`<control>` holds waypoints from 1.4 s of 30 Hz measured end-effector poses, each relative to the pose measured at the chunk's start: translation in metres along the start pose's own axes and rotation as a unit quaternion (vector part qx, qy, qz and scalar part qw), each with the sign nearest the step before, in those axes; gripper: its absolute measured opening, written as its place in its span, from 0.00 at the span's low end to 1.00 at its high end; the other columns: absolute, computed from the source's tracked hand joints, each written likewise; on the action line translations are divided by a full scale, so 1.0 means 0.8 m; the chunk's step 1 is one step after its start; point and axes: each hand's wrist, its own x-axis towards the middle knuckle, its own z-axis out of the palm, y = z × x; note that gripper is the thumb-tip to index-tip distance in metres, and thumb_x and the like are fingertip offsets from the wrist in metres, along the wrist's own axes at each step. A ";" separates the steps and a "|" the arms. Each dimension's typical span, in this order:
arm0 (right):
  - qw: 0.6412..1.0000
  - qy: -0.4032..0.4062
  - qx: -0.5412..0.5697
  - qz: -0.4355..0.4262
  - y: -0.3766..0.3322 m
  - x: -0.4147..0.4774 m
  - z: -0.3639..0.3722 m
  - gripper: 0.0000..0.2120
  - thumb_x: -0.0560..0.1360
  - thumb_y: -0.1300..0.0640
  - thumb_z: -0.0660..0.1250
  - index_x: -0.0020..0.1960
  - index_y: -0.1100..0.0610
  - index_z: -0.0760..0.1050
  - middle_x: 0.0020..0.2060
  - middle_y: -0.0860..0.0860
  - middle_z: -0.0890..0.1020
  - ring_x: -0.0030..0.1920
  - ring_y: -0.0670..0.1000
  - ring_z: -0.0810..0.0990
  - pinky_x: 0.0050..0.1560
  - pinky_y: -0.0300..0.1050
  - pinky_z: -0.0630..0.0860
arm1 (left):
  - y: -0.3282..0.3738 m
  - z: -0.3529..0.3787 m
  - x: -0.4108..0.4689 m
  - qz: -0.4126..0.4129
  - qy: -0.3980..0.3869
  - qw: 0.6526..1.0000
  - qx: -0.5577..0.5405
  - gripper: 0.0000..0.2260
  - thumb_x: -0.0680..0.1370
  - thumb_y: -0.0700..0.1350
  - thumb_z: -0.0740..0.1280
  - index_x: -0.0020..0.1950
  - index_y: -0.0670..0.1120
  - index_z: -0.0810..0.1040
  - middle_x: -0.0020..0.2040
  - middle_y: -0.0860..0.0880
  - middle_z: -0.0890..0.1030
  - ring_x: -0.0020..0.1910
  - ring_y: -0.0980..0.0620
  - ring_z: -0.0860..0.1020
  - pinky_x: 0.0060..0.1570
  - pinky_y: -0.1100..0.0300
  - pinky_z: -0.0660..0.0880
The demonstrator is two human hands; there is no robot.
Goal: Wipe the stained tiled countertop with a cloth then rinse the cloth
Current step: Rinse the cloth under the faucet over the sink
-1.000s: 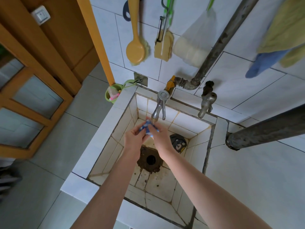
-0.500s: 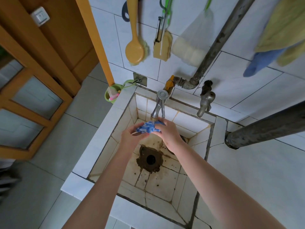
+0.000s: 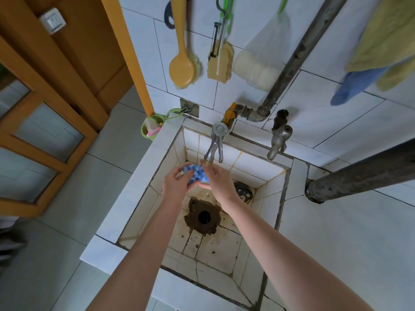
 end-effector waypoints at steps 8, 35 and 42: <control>0.995 0.057 -0.066 -0.042 0.011 0.007 -0.006 0.10 0.79 0.58 0.61 0.54 0.63 0.77 0.48 0.59 0.82 0.49 0.55 0.82 0.52 0.54 0.80 | 0.004 -0.005 -0.010 0.014 -0.049 0.999 0.001 0.10 0.75 0.35 0.66 0.56 0.40 0.78 0.49 0.44 0.82 0.44 0.51 0.82 0.44 0.64 0.79; 0.990 0.128 0.005 -0.057 -0.028 -0.011 -0.043 0.07 0.79 0.56 0.62 0.53 0.55 0.77 0.49 0.45 0.80 0.51 0.42 0.75 0.52 0.33 0.68 | 0.007 0.022 -0.013 0.090 -0.030 0.991 0.092 0.11 0.69 0.38 0.73 0.48 0.49 0.78 0.49 0.46 0.82 0.48 0.50 0.82 0.48 0.59 0.79; 0.986 0.060 0.043 -0.147 -0.080 -0.049 -0.070 0.07 0.77 0.56 0.65 0.49 0.58 0.80 0.43 0.47 0.83 0.44 0.40 0.81 0.45 0.30 0.74 | 0.018 0.022 -0.020 0.079 -0.027 0.993 0.079 0.13 0.69 0.38 0.73 0.53 0.43 0.78 0.50 0.44 0.82 0.47 0.48 0.82 0.48 0.58 0.79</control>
